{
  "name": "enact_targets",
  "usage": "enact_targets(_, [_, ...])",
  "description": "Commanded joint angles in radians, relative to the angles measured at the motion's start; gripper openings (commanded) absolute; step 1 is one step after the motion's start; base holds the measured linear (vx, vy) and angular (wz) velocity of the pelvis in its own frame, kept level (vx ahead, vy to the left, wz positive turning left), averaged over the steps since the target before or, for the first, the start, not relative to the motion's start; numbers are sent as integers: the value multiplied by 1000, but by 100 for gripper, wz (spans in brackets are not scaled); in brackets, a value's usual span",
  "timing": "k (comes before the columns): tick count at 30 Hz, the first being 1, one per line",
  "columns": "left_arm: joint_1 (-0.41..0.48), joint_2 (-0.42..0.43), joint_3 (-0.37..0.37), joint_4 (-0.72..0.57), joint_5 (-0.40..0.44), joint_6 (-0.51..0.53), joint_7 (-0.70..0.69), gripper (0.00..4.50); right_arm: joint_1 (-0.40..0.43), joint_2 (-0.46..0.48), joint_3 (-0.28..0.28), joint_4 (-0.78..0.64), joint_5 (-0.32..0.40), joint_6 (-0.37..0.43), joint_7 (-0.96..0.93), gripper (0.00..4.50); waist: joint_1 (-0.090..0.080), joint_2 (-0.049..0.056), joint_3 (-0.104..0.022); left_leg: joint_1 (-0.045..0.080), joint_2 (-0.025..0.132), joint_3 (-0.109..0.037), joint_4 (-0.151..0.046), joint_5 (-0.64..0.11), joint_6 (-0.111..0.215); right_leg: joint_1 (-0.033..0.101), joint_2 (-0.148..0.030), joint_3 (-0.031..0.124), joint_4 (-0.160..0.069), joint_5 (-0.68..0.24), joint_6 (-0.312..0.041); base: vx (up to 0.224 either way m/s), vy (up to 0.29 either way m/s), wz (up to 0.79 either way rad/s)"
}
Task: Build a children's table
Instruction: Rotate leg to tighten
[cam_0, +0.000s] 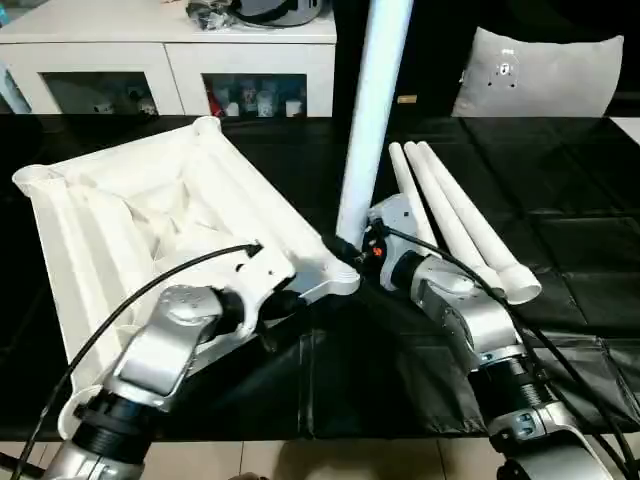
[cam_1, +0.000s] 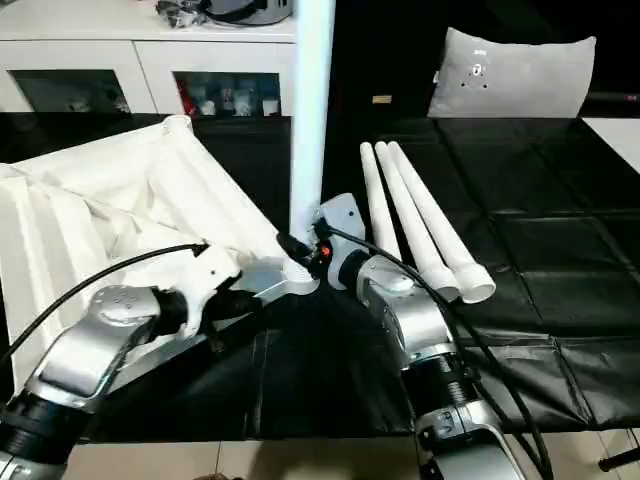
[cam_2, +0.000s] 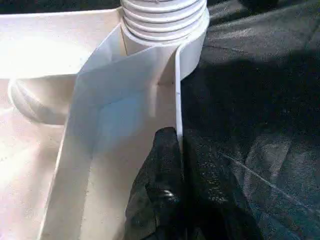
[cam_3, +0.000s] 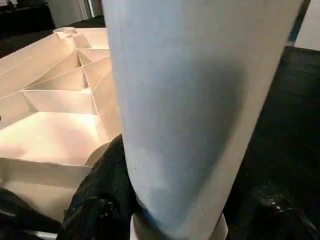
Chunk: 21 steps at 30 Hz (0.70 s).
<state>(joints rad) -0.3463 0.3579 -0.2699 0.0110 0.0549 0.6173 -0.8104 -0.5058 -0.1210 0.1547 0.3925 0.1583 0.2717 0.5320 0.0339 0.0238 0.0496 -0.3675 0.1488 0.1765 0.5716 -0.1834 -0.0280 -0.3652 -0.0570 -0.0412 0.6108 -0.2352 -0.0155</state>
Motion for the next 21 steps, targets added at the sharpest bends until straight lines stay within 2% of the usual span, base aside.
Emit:
enact_targets(1, [-31,-9,-22,-58,-12,-9,-6,0,57,-3,24,149,-50,84,-43,189,7,13,-38,13,85,-42,-85,-353,-33,12,-97,59,-92,-242,-197,0,0,0])
enact_targets(3, [-35,-5,-20,-47,1,-22,2,0,52,0,15,164,-50,73,-47,189,7,13,-38,13,85,-42,-84,-354,-32,12,-99,59,-94,-258,-194,0,0,0])
enact_targets(4, [-38,-9,-12,-39,-2,-27,6,0,47,2,6,174,-44,68,-45,224,8,16,-38,14,85,-44,-84,-356,-33,12,-99,59,-93,-261,-193,0,0,0])
enact_targets(5, [-40,-14,-2,-33,-2,-33,13,0,41,2,-1,185,-41,55,-46,245,7,16,-37,15,85,-43,-84,-365,-36,10,-98,59,-95,-274,-191,0,0,0])
enact_targets(7, [-45,-15,10,-13,-7,-48,19,0,35,-2,-7,196,-40,30,-45,263,8,17,-41,18,85,-44,-82,-362,-40,8,-99,59,-96,-271,-196,0,0,0])
enact_targets(9, [-49,-9,9,9,-12,-63,19,0,36,-9,-9,194,-44,9,-41,269,10,16,-44,14,86,-42,-80,-335,-36,13,-98,59,-91,-219,-200,0,0,0])
enact_targets(11, [-58,-5,11,42,-14,-86,21,0,45,-19,-14,181,-41,-11,-29,298,13,17,-46,12,84,-39,-79,-296,-24,18,-94,56,-83,-133,-211,0,0,0])
enact_targets(17, [-86,2,3,120,-6,-170,9,0,96,-56,-27,106,-17,-62,41,342,29,14,-51,13,85,-34,-71,-236,4,25,-94,55,-77,-47,-222,0,0,0])
enact_targets(19, [-105,7,1,171,-11,-216,-13,0,136,-98,-20,51,-9,-98,97,359,34,19,-51,10,84,-34,-68,-220,14,28,-97,55,-79,-27,-221,0,0,0])
enact_targets(20, [-110,9,-1,181,-12,-225,-21,0,150,-115,-19,31,-2,-105,123,371,36,16,-52,7,83,-35,-67,-209,18,32,-97,53,-76,-18,-217,0,0,0])
enact_targets(21, [-116,12,-4,196,-12,-239,-27,0,164,-133,-20,9,7,-110,150,371,37,18,-53,8,82,-34,-64,-193,29,33,-96,53,-73,3,-221,0,0,0])
